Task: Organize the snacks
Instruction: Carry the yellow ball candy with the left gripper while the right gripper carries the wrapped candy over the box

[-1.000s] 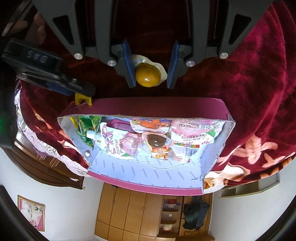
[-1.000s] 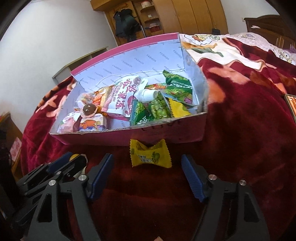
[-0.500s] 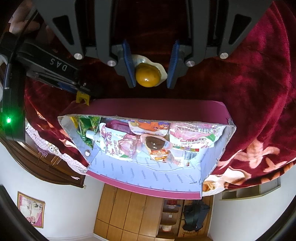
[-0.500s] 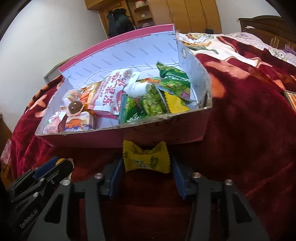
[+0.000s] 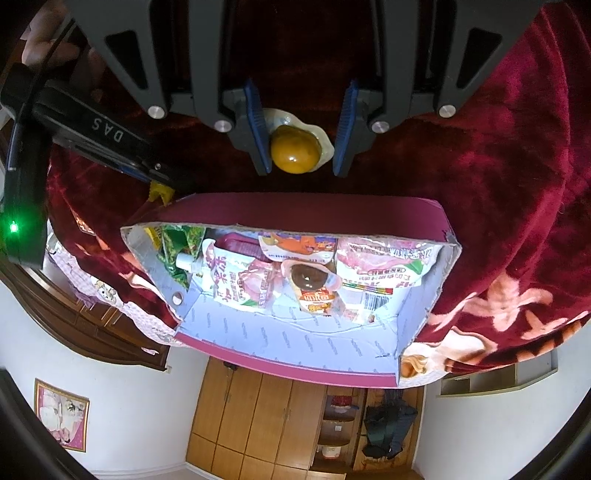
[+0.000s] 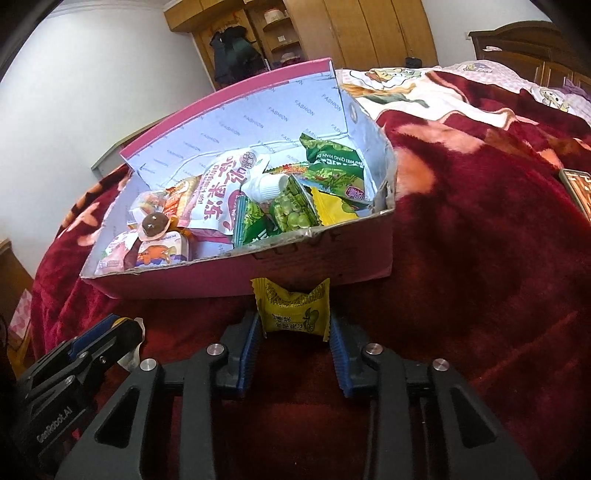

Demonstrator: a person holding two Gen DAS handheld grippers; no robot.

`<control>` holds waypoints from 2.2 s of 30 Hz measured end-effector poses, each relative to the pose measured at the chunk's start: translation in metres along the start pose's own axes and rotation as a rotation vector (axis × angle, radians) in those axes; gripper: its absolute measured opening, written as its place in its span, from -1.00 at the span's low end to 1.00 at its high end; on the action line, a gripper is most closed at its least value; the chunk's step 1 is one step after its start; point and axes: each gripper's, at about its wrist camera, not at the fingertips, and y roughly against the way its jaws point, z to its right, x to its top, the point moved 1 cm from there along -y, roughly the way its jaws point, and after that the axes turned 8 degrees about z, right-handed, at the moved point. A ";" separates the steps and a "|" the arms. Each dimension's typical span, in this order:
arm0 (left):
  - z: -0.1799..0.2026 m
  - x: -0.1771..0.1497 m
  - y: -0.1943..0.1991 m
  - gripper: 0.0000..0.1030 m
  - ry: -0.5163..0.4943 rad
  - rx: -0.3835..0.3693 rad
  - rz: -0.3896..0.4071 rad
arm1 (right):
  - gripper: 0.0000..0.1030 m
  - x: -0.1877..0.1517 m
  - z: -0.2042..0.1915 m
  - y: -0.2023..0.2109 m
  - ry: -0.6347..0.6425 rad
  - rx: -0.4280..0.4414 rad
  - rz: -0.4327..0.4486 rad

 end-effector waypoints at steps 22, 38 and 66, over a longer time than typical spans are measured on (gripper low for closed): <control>0.016 0.012 0.028 -0.30 -0.038 -0.016 0.054 | -0.31 -0.003 -0.008 0.048 0.007 0.079 0.057; 0.028 0.037 0.025 -0.30 -0.088 -0.017 0.098 | -0.31 0.015 -0.017 0.060 0.046 0.106 0.098; 0.020 0.079 -0.057 -0.30 -0.091 0.043 0.061 | -0.30 0.068 -0.029 0.001 0.100 0.105 0.099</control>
